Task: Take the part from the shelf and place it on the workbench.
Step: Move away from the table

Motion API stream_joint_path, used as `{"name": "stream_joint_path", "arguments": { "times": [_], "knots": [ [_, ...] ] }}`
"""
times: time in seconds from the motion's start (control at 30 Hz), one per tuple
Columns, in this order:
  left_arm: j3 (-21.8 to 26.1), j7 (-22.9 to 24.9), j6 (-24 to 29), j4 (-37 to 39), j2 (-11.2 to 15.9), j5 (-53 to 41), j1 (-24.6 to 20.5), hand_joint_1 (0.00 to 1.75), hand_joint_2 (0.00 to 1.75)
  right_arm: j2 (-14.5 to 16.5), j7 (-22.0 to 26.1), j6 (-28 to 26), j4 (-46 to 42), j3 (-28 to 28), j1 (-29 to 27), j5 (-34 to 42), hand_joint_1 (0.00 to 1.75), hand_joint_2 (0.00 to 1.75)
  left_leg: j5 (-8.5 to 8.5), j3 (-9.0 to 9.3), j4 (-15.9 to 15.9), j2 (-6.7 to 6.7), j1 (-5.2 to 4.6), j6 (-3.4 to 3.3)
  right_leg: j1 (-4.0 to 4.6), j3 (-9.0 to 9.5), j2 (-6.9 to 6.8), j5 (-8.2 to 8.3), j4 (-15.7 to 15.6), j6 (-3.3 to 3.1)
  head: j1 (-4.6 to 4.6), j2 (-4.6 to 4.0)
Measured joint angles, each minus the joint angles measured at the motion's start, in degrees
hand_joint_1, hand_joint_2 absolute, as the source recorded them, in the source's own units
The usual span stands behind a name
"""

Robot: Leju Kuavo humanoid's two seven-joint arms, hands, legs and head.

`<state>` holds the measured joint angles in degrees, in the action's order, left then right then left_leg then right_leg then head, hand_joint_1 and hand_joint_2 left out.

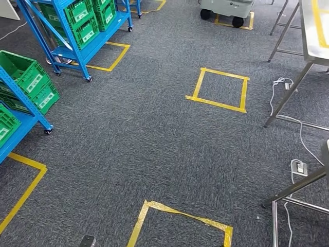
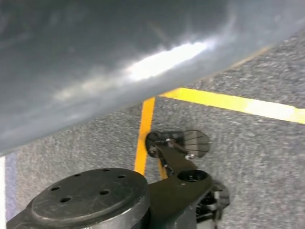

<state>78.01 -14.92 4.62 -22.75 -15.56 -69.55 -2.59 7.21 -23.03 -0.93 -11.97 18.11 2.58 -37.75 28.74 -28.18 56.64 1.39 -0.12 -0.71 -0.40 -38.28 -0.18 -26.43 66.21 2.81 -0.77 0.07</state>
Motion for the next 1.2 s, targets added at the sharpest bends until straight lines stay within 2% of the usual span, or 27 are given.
{"name": "stream_joint_path", "arguments": {
  "times": [0.03,0.07,0.17,0.23,0.27,0.33,0.37,0.4,0.43,0.5,0.53,0.57,0.7,0.73,0.77,0.83,0.87,0.9,0.93,1.0,1.03,1.07,1.13,1.2],
  "knots": [
    [0.00,-0.01,0.01,0.07,0.05,0.00,-0.05,0.00,0.00,0.00,0.15,-0.01,0.02,-0.01,0.05,-0.01,0.00,0.00,0.59,0.46,0.02,0.08,-0.07,0.28,0.03,1.39,0.05,1.34,-3.11,-0.20,0.01,0.00],
    [-0.01,-0.02,0.02,0.13,0.11,0.00,-0.09,0.00,0.00,0.00,0.46,-0.02,0.03,-0.01,0.12,-0.01,0.00,0.00,1.05,0.75,-0.03,0.12,-0.14,0.58,0.08,2.37,0.12,1.86,-5.15,-0.47,0.04,0.00],
    [-0.04,-0.05,0.04,0.31,0.27,0.00,-0.21,0.00,0.00,0.00,1.10,-0.03,0.05,-0.01,0.15,-0.01,0.00,0.00,1.71,1.21,-0.60,0.09,-0.16,1.40,0.18,3.10,0.29,0.84,-5.98,-1.59,0.39,0.01],
    [-0.07,-0.10,0.04,0.43,0.36,0.00,-0.33,0.00,0.00,0.00,0.53,-0.03,0.04,-0.01,0.12,0.00,0.00,0.00,2.78,0.51,1.36,-0.30,-0.12,1.96,0.03,4.08,0.25,0.29,-6.58,-2.33,0.68,0.01],
    [-0.09,-0.13,0.04,0.48,0.40,-0.01,-0.40,0.00,0.00,0.00,0.24,-0.03,0.03,-0.01,0.13,0.00,0.00,0.00,3.81,-1.07,4.28,-0.49,-0.08,2.18,-0.03,4.78,0.17,-0.07,-6.92,-2.61,0.83,0.01],
    [-0.10,-0.18,0.12,0.66,0.43,-0.02,-0.40,0.00,0.00,0.00,0.09,-0.02,0.03,-0.01,0.14,0.00,0.00,0.00,6.00,-6.57,12.65,-0.64,-0.04,2.46,-0.03,6.23,0.04,-1.10,-7.32,-2.91,1.04,0.00],
    [-0.11,-0.20,0.19,0.75,0.45,-0.03,-0.28,0.00,0.00,0.00,0.09,-0.01,0.03,-0.01,0.13,0.01,0.00,0.00,6.10,-9.22,15.85,-0.64,0.00,2.54,-0.03,7.02,0.05,-1.72,-7.41,-2.91,1.06,0.00],
    [-0.11,-0.22,0.25,0.86,0.47,-0.04,-0.14,0.00,0.00,0.00,0.10,-0.01,0.03,-0.01,0.10,0.00,0.00,0.00,5.05,-11.06,17.15,-0.65,0.07,2.58,-0.05,7.88,0.09,-2.40,-7.45,-2.87,1.11,0.00],
    [-0.11,-0.24,0.29,0.96,0.49,-0.05,-0.02,0.00,0.00,0.00,0.08,-0.01,0.03,-0.01,0.08,0.01,0.00,0.00,2.68,-11.81,16.17,-0.66,0.14,2.57,-0.06,8.87,0.15,-3.15,-7.47,-2.77,1.17,0.00],
    [-0.11,-0.26,0.31,1.15,0.51,-0.07,0.11,0.00,0.00,0.00,0.06,-0.01,0.04,-0.01,-0.01,0.01,0.00,0.00,-3.86,-10.89,9.59,-0.81,0.25,2.45,-0.10,10.74,0.22,-4.75,-7.51,-2.34,1.21,0.00],
    [-0.11,-0.28,0.34,1.26,0.52,-0.08,0.15,0.00,0.00,-0.01,0.17,-0.02,0.07,-0.01,-0.01,0.01,0.00,0.00,-6.01,-9.99,6.36,-0.95,0.19,2.33,-0.04,11.31,0.27,-5.48,-7.44,-2.02,1.19,-0.01],
    [-0.12,-0.30,0.43,1.36,0.55,-0.08,0.12,0.00,0.00,-0.02,0.40,-0.02,0.10,-0.01,0.04,0.02,0.00,0.00,-6.80,-9.25,4.01,-1.06,0.09,2.13,-0.01,11.52,0.30,-6.03,-7.39,-1.71,1.15,-0.01],
    [-0.13,-0.68,1.44,1.61,0.87,-0.04,0.03,0.00,0.00,-0.03,0.86,-0.02,0.12,-0.01,0.33,0.05,0.00,0.00,-5.03,-7.91,1.91,-0.81,-0.26,0.73,-0.25,12.38,0.08,-7.14,-8.07,-0.54,0.98,0.01],
    [-0.13,-0.83,1.68,1.66,0.99,-0.01,-0.03,0.00,0.00,-0.02,0.78,-0.02,0.10,-0.01,0.37,0.07,0.00,0.00,-4.72,-7.38,1.63,-0.77,-0.17,0.30,-0.25,12.05,0.02,-7.85,-6.88,-0.28,0.95,0.00],
    [-0.13,-0.93,1.85,1.73,1.07,0.03,-0.15,0.00,0.00,-0.02,0.77,-0.02,0.08,-0.01,0.40,0.09,0.00,0.00,-4.38,-6.82,1.40,-0.75,-0.05,-0.07,-0.23,10.81,0.01,-8.84,-4.30,-0.10,0.85,0.00],
    [-0.13,-1.02,2.11,1.93,1.15,0.07,-0.41,0.00,0.00,-0.02,1.10,-0.03,0.08,-0.01,0.30,0.10,0.00,0.00,-3.54,-5.94,1.31,-0.72,-0.07,-0.60,-0.20,5.48,0.05,-11.25,4.05,0.04,0.69,0.00],
    [-0.13,-1.02,2.20,2.05,1.16,0.07,-0.46,0.00,0.00,-0.02,1.32,-0.03,0.08,-0.01,0.19,0.09,0.00,0.00,-3.09,-5.46,1.31,-0.65,-0.10,-0.68,-0.19,2.66,0.07,-11.77,7.67,0.07,0.65,0.00],
    [-0.13,-1.02,2.28,2.16,1.17,0.07,-0.43,0.00,0.00,-0.02,1.39,-0.05,0.08,-0.01,0.08,0.08,0.00,0.00,-2.63,-4.86,1.31,-0.55,-0.12,-0.68,-0.18,0.57,0.08,-11.26,9.57,0.06,0.64,0.00],
    [-0.13,-1.02,2.35,2.27,1.18,0.07,-0.37,0.00,0.00,-0.03,1.32,-0.10,0.08,-0.01,0.00,0.05,0.00,0.00,-2.15,-4.15,1.31,-0.44,-0.12,-0.63,-0.16,-0.39,0.09,-9.43,9.12,0.00,0.63,0.00],
    [-0.13,-1.02,2.43,2.46,1.16,0.07,-0.33,0.00,0.00,-0.04,1.18,-0.37,0.08,-0.01,-0.05,-0.05,0.00,0.00,-1.16,-2.64,1.31,-0.25,-0.10,-0.38,-0.15,0.63,0.09,-3.42,2.67,-0.28,0.62,0.00],
    [-0.13,-1.02,2.45,2.54,1.15,0.07,-0.38,0.00,0.00,-0.04,1.19,-0.57,0.08,-0.01,-0.05,-0.16,0.00,0.00,-0.65,-2.11,1.36,-0.17,-0.21,-0.11,-0.08,1.73,0.10,-1.19,-0.94,-0.42,0.62,0.00],
    [-0.13,-1.02,2.46,2.59,1.15,0.07,-0.43,0.00,0.00,-0.04,1.37,-0.80,0.09,-0.01,0.03,-0.31,0.00,0.00,-0.26,-1.80,1.40,-0.11,-0.31,0.19,-0.04,2.76,0.14,0.05,-3.57,-0.60,0.64,0.00],
    [-0.13,-1.02,2.48,2.66,1.18,0.06,-0.48,0.00,0.00,0.01,1.81,-1.10,0.10,-0.01,0.12,-0.60,0.00,0.00,0.10,-1.70,1.48,-0.09,-0.55,0.23,-0.03,3.69,0.32,0.30,-5.46,-0.56,0.80,0.00],
    [-0.13,-1.02,2.49,2.70,1.20,0.05,-0.46,0.00,0.00,0.04,2.02,-1.21,0.10,-0.01,0.10,-0.76,0.00,0.00,-0.02,-1.62,1.23,-0.14,-0.57,-0.25,-0.09,3.75,0.49,0.40,-5.74,-0.48,0.94,0.00]
  ]
}}
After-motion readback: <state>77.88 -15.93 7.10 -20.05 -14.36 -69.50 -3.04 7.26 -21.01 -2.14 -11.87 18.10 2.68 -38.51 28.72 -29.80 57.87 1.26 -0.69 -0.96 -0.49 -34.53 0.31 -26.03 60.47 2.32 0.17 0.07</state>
